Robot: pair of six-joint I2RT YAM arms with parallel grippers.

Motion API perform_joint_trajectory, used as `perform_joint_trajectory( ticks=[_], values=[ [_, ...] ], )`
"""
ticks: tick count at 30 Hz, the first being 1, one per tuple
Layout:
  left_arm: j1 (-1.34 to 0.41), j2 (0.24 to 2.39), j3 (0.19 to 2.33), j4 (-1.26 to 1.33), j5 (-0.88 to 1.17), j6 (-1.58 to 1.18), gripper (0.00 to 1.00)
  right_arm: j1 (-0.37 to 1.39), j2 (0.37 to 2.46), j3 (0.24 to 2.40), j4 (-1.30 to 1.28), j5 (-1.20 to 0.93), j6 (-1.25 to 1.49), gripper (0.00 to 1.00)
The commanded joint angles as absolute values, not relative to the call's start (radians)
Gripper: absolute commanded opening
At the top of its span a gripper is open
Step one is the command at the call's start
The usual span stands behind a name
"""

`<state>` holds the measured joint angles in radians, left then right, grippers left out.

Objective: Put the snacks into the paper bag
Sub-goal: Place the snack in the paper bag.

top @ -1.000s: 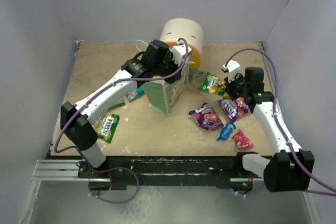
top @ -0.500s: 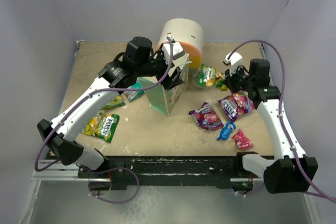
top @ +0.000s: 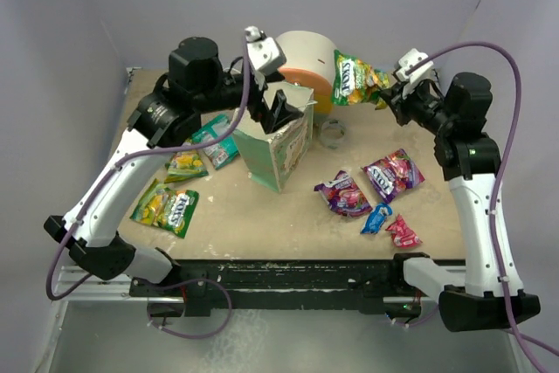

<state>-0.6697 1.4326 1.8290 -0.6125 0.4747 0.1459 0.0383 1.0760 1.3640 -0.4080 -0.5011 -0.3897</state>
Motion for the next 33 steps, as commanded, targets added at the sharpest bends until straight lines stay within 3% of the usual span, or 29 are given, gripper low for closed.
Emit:
perform_joint_trajectory(
  ticks=[1, 14, 18, 33],
  values=[
    [-0.657, 1.484, 1.967, -0.542, 0.465, -0.085, 0.97, 0.047, 1.064, 1.446, -0.28, -0.557, -0.352, 0.0],
    [-0.63, 1.725, 2.145, -0.394, 0.631, -0.55, 0.9, 0.1, 1.159, 1.593, -0.271, -0.621, -0.305, 0.0],
    [-0.632, 1.764, 2.136, -0.344, 0.7, -0.635, 0.8, 0.114, 1.167, 1.584, -0.273, -0.624, -0.308, 0.0],
    [-0.631, 1.749, 2.025, -0.229, 0.793, -0.653, 0.06, 0.137, 1.164, 1.532, -0.275, -0.644, -0.303, 0.0]
  ],
)
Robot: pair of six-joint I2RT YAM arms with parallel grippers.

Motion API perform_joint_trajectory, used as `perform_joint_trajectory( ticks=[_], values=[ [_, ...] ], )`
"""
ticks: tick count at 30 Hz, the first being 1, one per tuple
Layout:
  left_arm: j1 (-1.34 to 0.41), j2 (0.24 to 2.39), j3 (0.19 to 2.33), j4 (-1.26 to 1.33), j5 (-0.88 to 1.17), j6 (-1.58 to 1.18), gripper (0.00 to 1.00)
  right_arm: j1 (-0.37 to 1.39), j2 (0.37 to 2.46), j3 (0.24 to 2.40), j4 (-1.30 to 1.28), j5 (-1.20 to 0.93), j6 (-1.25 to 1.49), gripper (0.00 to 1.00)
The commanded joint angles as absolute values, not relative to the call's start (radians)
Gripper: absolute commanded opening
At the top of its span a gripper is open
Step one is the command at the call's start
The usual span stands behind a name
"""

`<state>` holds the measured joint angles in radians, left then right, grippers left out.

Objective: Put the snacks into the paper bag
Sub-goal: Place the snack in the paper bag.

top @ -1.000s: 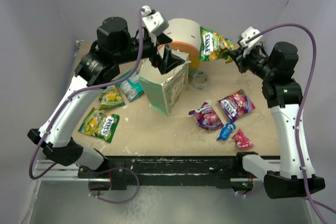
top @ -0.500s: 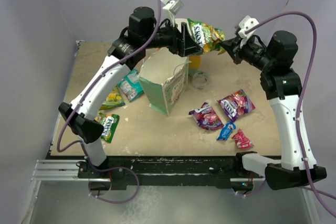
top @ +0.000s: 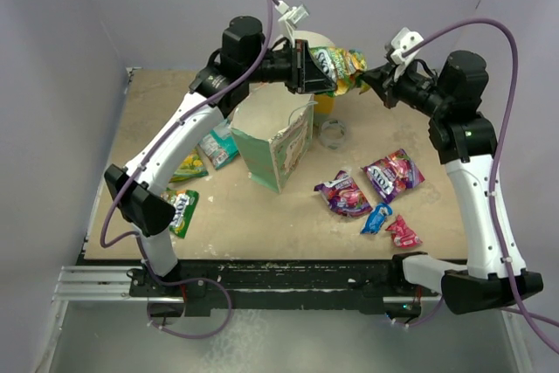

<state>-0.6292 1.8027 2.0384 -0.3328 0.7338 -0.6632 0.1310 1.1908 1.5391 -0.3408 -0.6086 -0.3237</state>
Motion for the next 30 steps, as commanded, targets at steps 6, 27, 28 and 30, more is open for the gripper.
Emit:
perform_joint_trajectory(
  ticks=[6, 27, 28, 30],
  values=[
    [-0.629, 1.671, 2.022, -0.248, 0.786, -0.439, 0.0, 0.137, 1.13, 1.511, -0.316, -0.65, -0.294, 0.42],
    [-0.486, 1.367, 2.051, -0.788, 0.538, 0.314, 0.0, 0.062, 0.946, 1.306, -0.518, -0.531, -0.408, 0.78],
    [-0.486, 1.36, 2.038, -0.798, 0.53, 0.338, 0.0, 0.057, 0.939, 1.294, -0.518, -0.532, -0.412, 0.8],
    [-0.487, 1.344, 2.002, -0.802, 0.528, 0.38, 0.0, 0.037, 0.924, 1.261, -0.507, -0.539, -0.411, 0.85]
  ],
)
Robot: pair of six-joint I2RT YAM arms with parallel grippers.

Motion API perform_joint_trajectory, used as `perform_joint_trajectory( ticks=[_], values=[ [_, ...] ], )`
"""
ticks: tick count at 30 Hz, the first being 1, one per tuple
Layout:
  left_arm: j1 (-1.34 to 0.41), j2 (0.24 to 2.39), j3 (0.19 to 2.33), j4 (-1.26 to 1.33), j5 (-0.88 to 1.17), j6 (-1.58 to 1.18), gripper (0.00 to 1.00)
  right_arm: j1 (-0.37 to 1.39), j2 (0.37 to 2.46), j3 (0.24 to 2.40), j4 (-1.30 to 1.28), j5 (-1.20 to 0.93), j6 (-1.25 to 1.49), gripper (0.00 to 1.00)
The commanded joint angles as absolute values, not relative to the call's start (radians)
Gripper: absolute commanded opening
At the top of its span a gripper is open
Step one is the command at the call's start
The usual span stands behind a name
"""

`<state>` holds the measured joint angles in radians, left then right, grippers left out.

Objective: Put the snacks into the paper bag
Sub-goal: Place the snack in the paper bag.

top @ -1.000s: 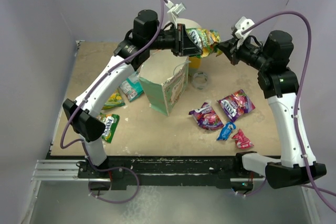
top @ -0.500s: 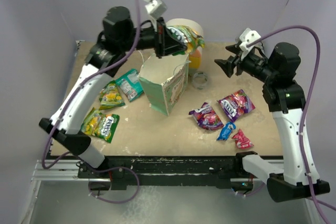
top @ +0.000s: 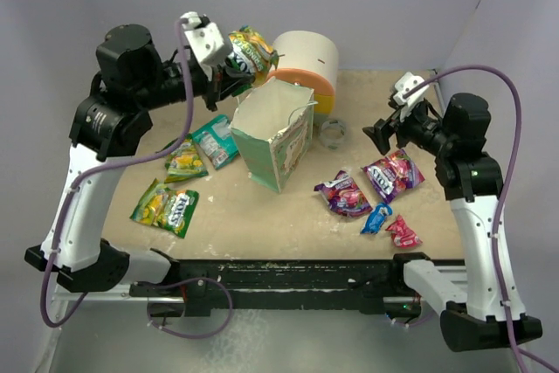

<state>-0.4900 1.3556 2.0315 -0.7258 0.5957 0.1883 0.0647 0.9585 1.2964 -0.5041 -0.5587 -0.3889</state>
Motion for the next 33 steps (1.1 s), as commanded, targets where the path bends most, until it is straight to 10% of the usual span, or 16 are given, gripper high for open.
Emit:
perform_joint_trajectory(
  ticks=[1, 33],
  values=[
    [-0.486, 1.339, 1.989, -0.802, 0.529, 0.398, 0.0, 0.028, 0.92, 1.25, -0.503, -0.548, -0.408, 0.87],
    [-0.488, 1.728, 2.103, -1.135, 0.545, 0.684, 0.0, -0.032, 0.891, 1.126, -0.471, -0.552, -0.359, 1.0]
  ],
)
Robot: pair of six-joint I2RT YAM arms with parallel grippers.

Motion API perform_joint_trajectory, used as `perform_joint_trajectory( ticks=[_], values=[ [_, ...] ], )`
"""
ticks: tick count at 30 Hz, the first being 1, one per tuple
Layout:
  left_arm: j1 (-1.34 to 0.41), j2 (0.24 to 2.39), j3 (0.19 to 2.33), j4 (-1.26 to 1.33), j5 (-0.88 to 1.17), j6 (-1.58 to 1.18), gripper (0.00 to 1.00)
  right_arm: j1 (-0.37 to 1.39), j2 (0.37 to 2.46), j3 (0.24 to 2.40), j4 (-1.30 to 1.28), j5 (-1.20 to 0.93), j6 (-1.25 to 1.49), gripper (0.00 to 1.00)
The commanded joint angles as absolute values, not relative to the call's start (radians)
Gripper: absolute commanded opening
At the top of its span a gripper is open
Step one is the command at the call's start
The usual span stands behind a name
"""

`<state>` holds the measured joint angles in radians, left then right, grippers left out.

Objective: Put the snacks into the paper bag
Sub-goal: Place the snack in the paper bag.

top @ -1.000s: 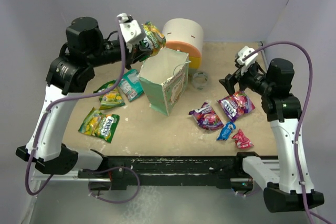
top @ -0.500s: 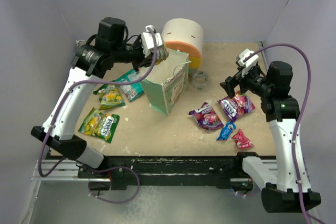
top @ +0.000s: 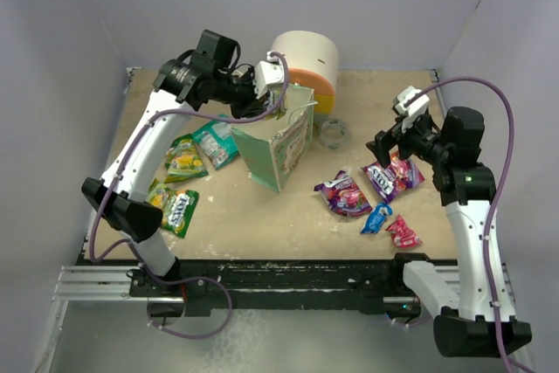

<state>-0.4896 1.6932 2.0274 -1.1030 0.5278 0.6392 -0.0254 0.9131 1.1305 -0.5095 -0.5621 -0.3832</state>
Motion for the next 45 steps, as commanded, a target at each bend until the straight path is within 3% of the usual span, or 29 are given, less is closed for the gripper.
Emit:
perform_joint_trajectory(
  ticks=[1, 19, 45],
  values=[
    [-0.488, 1.746, 2.119, -1.153, 0.549, 0.687, 0.0, -0.032, 0.889, 1.127, -0.472, -0.552, -0.359, 1.0],
    [-0.495, 1.903, 2.188, -1.297, 0.541, 0.768, 0.04, -0.035, 0.896, 1.111, -0.471, -0.53, -0.362, 1.0],
    [-0.496, 2.052, 2.277, -1.282, 0.507, 0.729, 0.08, -0.035, 0.879, 1.05, -0.436, -0.515, -0.358, 1.0]
  ],
)
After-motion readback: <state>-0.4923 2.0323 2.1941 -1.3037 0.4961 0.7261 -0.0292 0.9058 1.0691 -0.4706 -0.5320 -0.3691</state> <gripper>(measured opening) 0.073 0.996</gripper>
